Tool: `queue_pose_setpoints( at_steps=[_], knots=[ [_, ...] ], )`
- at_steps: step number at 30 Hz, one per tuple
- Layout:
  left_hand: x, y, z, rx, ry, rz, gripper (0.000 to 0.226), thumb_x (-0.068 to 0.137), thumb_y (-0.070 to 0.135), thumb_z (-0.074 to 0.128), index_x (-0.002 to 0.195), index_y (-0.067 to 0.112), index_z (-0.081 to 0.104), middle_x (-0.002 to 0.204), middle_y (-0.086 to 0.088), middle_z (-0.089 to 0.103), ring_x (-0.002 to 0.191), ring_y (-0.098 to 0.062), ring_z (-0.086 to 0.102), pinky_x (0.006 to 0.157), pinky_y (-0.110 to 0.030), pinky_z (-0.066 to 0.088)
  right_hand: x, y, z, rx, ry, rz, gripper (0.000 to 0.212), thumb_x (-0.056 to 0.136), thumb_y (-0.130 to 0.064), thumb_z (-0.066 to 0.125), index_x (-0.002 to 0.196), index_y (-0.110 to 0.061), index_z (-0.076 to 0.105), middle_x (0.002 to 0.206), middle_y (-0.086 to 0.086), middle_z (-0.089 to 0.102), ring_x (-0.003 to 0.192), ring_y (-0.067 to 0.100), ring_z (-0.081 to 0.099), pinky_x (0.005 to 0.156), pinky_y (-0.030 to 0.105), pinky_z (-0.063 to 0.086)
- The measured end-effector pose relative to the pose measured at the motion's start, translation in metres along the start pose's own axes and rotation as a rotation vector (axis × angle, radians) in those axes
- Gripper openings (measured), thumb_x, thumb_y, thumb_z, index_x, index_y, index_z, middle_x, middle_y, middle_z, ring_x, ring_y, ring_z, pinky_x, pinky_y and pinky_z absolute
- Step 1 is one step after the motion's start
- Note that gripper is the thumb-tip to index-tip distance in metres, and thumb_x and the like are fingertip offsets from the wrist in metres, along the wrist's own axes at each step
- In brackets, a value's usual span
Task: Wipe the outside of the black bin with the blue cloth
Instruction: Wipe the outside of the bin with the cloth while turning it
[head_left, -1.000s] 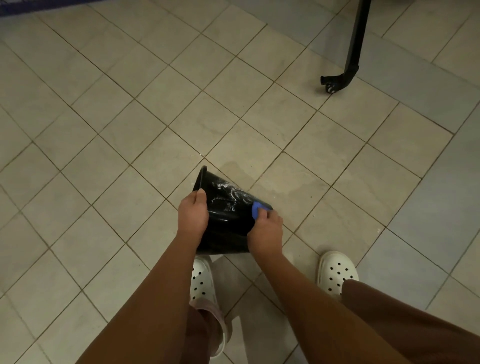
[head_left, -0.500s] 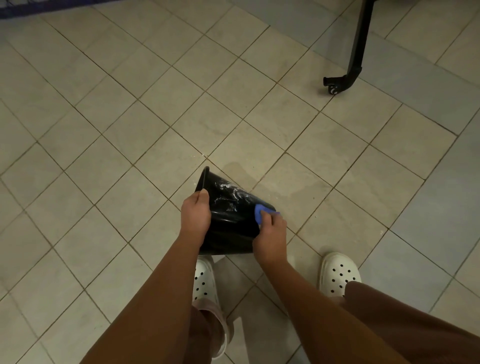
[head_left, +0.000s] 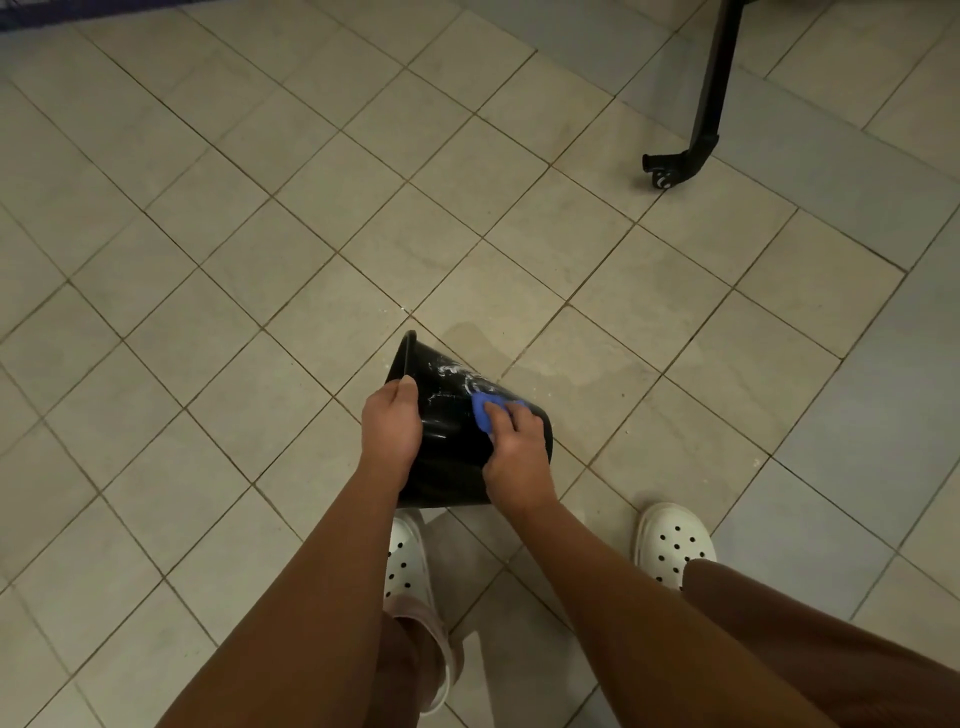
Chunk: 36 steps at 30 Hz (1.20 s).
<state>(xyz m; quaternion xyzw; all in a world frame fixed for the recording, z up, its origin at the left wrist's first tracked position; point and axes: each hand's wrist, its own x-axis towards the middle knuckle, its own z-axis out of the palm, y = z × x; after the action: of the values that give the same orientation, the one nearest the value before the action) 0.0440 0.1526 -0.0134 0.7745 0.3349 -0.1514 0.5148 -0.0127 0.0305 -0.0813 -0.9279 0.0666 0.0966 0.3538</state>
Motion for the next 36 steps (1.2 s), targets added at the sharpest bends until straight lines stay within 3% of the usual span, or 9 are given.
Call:
queue_pose_setpoints(
  at_steps=[5, 9, 13, 16, 20, 24, 28, 33, 36],
  knots=[
    [0.002, 0.000, -0.002, -0.015, -0.019, -0.028, 0.032, 0.101, 0.024, 0.042, 0.089, 0.005, 0.065, 0.089, -0.020, 0.067, 0.082, -0.032, 0.064, 0.077, -0.041, 0.052, -0.021, -0.007, 0.006, 0.009, 0.042, -0.122, 0.066, 0.066, 0.006, 0.071, 0.128, -0.006, 0.051, 0.128, 0.020, 0.049, 0.118, 0.037, 0.048, 0.100, 0.046, 0.044],
    [0.001, 0.001, -0.002, -0.069, -0.039, -0.016, 0.030, 0.100, 0.019, 0.044, 0.082, 0.006, 0.064, 0.083, -0.018, 0.064, 0.077, -0.030, 0.060, 0.075, -0.041, 0.050, -0.002, -0.015, 0.005, 0.012, 0.017, -0.257, 0.061, 0.076, -0.001, 0.066, 0.133, -0.007, 0.046, 0.133, 0.020, 0.046, 0.124, 0.037, 0.042, 0.106, 0.046, 0.036],
    [-0.005, 0.000, -0.001, -0.117, -0.032, -0.027, 0.029, 0.101, 0.018, 0.044, 0.082, 0.009, 0.064, 0.078, -0.011, 0.065, 0.073, -0.025, 0.060, 0.066, -0.031, 0.046, 0.009, -0.020, -0.003, -0.061, -0.087, -0.085, 0.067, 0.083, -0.012, 0.058, 0.143, -0.017, 0.028, 0.144, 0.013, 0.030, 0.130, 0.030, 0.028, 0.112, 0.040, 0.025],
    [-0.008, 0.003, 0.000, -0.123, -0.051, -0.023, 0.029, 0.102, 0.020, 0.044, 0.085, 0.008, 0.064, 0.080, -0.011, 0.066, 0.073, -0.024, 0.062, 0.065, -0.031, 0.045, -0.002, -0.019, -0.005, -0.066, -0.065, 0.090, 0.066, 0.082, -0.014, 0.059, 0.140, -0.016, 0.028, 0.137, 0.013, 0.030, 0.122, 0.028, 0.033, 0.106, 0.040, 0.035],
    [-0.004, 0.003, 0.000, -0.153, -0.063, -0.026, 0.033, 0.102, 0.021, 0.044, 0.077, 0.010, 0.062, 0.077, -0.012, 0.065, 0.071, -0.024, 0.061, 0.068, -0.032, 0.048, -0.029, -0.027, 0.006, -0.019, 0.034, -0.071, 0.072, 0.073, -0.006, 0.070, 0.136, -0.010, 0.035, 0.130, 0.016, 0.031, 0.114, 0.033, 0.044, 0.095, 0.045, 0.046],
    [-0.007, 0.001, 0.003, -0.194, -0.092, -0.011, 0.040, 0.104, 0.017, 0.043, 0.064, 0.014, 0.047, 0.068, -0.010, 0.052, 0.066, -0.021, 0.051, 0.068, -0.033, 0.044, -0.010, -0.046, -0.004, 0.015, -0.009, -0.243, 0.075, 0.077, -0.004, 0.065, 0.140, -0.016, 0.028, 0.140, 0.013, 0.023, 0.128, 0.030, 0.027, 0.109, 0.046, 0.031],
    [-0.007, 0.003, 0.005, -0.264, -0.114, -0.033, 0.035, 0.102, 0.018, 0.044, 0.072, 0.018, 0.061, 0.080, -0.010, 0.063, 0.081, -0.026, 0.059, 0.082, -0.040, 0.049, 0.016, -0.042, -0.020, -0.023, -0.101, -0.149, 0.074, 0.081, -0.003, 0.060, 0.144, -0.020, 0.025, 0.145, 0.011, 0.020, 0.132, 0.027, 0.022, 0.113, 0.039, 0.023],
    [-0.009, 0.009, 0.008, -0.227, -0.127, -0.040, 0.027, 0.103, 0.020, 0.041, 0.096, 0.004, 0.063, 0.091, -0.016, 0.063, 0.082, -0.028, 0.061, 0.076, -0.037, 0.051, 0.004, -0.039, -0.021, -0.044, -0.085, 0.044, 0.076, 0.082, -0.007, 0.059, 0.145, -0.019, 0.018, 0.145, 0.013, 0.013, 0.131, 0.029, 0.021, 0.112, 0.041, 0.026],
    [-0.007, 0.008, 0.007, -0.216, -0.107, -0.058, 0.029, 0.103, 0.019, 0.042, 0.080, 0.010, 0.059, 0.084, -0.014, 0.061, 0.079, -0.026, 0.058, 0.076, -0.037, 0.050, -0.013, -0.047, -0.010, -0.012, -0.056, -0.032, 0.078, 0.081, -0.005, 0.060, 0.143, -0.020, 0.015, 0.140, 0.011, 0.011, 0.131, 0.030, 0.022, 0.110, 0.044, 0.029]
  ],
)
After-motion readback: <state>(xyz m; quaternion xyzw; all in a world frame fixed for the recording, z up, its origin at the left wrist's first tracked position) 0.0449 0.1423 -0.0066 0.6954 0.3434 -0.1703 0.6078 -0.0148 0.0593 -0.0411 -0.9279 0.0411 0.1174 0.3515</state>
